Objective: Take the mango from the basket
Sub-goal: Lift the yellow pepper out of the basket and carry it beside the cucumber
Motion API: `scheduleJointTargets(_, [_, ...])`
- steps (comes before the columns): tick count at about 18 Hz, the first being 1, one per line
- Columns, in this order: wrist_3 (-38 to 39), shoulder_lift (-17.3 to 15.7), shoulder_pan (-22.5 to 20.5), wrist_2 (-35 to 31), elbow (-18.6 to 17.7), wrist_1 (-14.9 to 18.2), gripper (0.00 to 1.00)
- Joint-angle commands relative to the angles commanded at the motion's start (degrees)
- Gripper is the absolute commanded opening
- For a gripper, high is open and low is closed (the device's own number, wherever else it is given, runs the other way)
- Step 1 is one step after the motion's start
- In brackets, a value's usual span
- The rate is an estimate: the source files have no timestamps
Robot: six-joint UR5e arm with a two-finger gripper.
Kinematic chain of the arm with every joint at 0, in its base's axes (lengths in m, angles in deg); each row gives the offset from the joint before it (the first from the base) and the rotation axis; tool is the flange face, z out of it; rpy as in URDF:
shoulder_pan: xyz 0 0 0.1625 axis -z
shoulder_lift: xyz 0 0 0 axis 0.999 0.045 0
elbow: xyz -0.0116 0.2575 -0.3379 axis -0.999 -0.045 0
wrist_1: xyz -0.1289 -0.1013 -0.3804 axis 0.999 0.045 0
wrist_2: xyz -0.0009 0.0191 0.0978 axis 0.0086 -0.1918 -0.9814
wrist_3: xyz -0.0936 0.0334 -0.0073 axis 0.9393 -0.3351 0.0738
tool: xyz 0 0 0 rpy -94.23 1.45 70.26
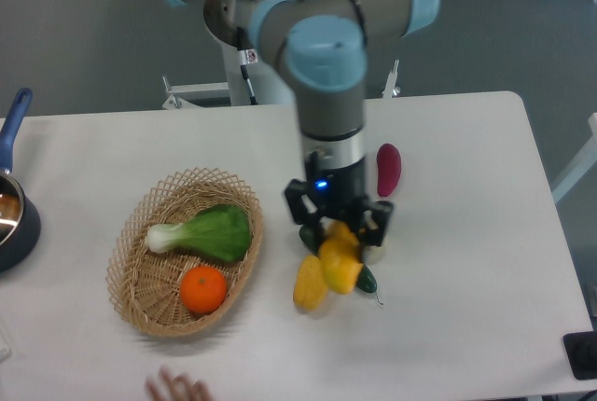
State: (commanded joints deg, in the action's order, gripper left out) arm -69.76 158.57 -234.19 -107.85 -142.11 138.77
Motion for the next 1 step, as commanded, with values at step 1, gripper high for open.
scheduleJointTargets(1, [-1.5,-0.1,-1.2,0.1,-0.8,0.0,0.33])
